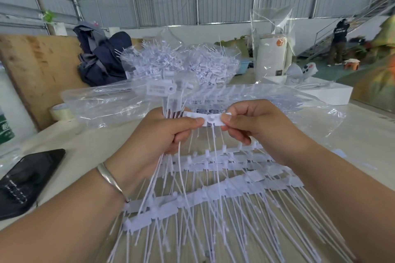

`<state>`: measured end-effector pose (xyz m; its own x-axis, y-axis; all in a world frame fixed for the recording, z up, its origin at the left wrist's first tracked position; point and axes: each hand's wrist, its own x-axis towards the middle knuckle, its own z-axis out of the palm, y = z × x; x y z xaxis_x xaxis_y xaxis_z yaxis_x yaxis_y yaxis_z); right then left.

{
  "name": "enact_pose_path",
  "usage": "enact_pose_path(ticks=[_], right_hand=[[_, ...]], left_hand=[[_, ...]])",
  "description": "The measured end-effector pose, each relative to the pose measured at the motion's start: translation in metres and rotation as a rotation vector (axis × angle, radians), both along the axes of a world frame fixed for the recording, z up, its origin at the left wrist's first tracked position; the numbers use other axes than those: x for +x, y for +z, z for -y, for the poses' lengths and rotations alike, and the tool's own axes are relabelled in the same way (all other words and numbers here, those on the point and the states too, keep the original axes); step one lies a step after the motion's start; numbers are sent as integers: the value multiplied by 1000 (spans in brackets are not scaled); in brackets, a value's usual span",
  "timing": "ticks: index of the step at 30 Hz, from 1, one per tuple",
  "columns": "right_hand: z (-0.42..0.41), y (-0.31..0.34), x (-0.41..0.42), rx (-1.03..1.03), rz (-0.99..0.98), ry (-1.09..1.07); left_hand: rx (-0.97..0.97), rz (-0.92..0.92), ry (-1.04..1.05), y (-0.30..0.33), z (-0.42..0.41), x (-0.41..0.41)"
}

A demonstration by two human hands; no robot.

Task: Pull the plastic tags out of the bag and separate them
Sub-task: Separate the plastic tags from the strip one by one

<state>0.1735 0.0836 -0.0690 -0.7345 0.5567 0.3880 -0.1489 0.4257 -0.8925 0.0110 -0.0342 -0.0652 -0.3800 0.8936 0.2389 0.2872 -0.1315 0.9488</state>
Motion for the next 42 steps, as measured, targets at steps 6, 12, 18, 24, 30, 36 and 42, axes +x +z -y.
enact_pose_path(ticks=[6, 12, 18, 24, 30, 36, 42], right_hand=[[1, 3, 2, 11, 157, 41], [0, 2, 4, 45, 269, 67], [-3, -1, -4, 32, 162, 33], [7, 20, 7, 86, -37, 149], [0, 14, 6, -57, -38, 72], [6, -2, -6, -112, 7, -39], [10, -12, -17, -345, -99, -26]], left_hand=[[-123, -138, -15, 6, 2, -13], [-119, -502, 155, 0, -4, -2], [-17, -621, 376, -5, -10, 5], [-25, -503, 643, 6, -6, -34], [-36, 36, 232, 6, -11, -27], [-186, 276, -91, 9, -3, -17], [-202, 358, -177, 5, -5, -4]])
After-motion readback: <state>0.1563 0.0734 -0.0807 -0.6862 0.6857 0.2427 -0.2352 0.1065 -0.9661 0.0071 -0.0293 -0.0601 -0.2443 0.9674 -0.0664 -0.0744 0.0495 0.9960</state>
